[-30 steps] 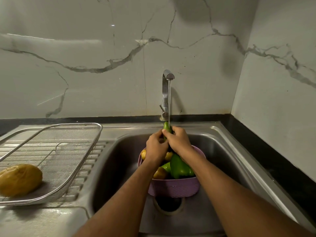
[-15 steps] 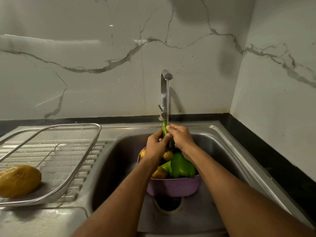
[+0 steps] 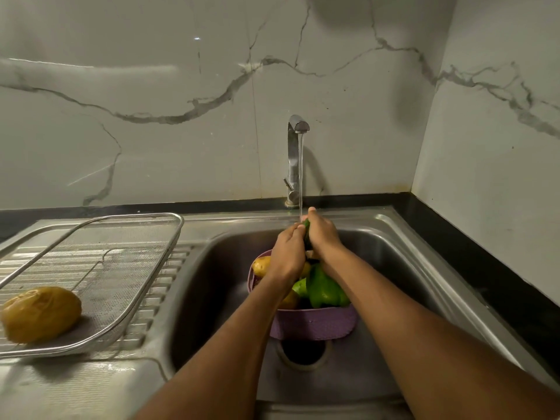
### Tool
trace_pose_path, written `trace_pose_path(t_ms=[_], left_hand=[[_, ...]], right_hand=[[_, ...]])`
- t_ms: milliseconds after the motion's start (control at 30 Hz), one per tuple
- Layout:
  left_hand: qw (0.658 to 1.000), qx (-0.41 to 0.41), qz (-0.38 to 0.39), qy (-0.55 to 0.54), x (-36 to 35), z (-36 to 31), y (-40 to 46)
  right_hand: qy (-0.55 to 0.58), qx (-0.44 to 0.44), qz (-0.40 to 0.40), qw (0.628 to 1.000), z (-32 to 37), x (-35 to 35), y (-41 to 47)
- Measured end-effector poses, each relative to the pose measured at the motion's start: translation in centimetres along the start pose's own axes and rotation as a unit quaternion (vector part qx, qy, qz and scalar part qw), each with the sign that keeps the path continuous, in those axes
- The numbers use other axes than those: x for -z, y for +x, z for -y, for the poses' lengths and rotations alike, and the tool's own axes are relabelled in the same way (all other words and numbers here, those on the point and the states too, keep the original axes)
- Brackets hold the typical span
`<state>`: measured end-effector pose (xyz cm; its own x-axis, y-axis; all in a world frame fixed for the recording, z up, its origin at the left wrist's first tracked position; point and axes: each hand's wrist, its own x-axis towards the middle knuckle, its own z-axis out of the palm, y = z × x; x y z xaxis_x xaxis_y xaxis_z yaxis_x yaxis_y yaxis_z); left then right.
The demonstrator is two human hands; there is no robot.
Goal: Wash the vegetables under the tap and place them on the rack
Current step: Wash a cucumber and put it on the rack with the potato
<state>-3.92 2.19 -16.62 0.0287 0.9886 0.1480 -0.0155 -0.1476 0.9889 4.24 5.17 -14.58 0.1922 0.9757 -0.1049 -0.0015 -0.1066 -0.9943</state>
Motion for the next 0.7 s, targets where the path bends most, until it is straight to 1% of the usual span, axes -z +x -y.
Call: trace_pose_path(t_ms=[100,200,267,367,433,467,567,600,633,700], left_hand=[[1.000,-0.018,-0.012,-0.013,-0.5,-0.4,0.5],[0.999,-0.011,-0.022,-0.029,-0.7,-0.5,1.0],[0.999,-0.005,-0.029,-0.033,-0.7,-0.1,1.3],[0.997,-0.002,-0.065,-0.028,-0.4,0.3,1.4],[0.997,-0.019,-0.079,0.006,0.0,0.5,1.5],[0.997,-0.032,-0.069,0.033,0.2,0.6,1.5],[0.990,-0.063,0.004,0.124,0.1,0.5,0.9],[0.987,-0.067,0.017,0.145,0.0,0.5,0.7],[0.984,-0.068,0.016,0.163,-0.1,0.4,0.6],[0.978,-0.074,-0.008,0.195,-0.1,0.4,0.7]], right_hand=[[0.014,0.000,0.023,1.000,0.1,-0.1,-0.5],[0.040,-0.013,0.034,0.999,-0.2,0.0,-0.6],[0.078,-0.029,0.026,0.996,-0.4,0.8,-0.2],[0.112,-0.034,-0.004,0.993,-0.5,2.0,0.4],[0.109,-0.024,-0.020,0.994,-0.9,1.9,0.9],[0.104,-0.015,-0.027,0.994,-1.1,1.8,1.2],[0.113,-0.010,-0.049,0.992,-1.1,1.8,1.5],[0.123,-0.016,-0.047,0.991,-1.0,1.9,1.5],[0.128,-0.025,-0.041,0.991,-0.9,2.1,1.4],[0.133,-0.045,-0.023,0.990,-0.7,2.3,1.3]])
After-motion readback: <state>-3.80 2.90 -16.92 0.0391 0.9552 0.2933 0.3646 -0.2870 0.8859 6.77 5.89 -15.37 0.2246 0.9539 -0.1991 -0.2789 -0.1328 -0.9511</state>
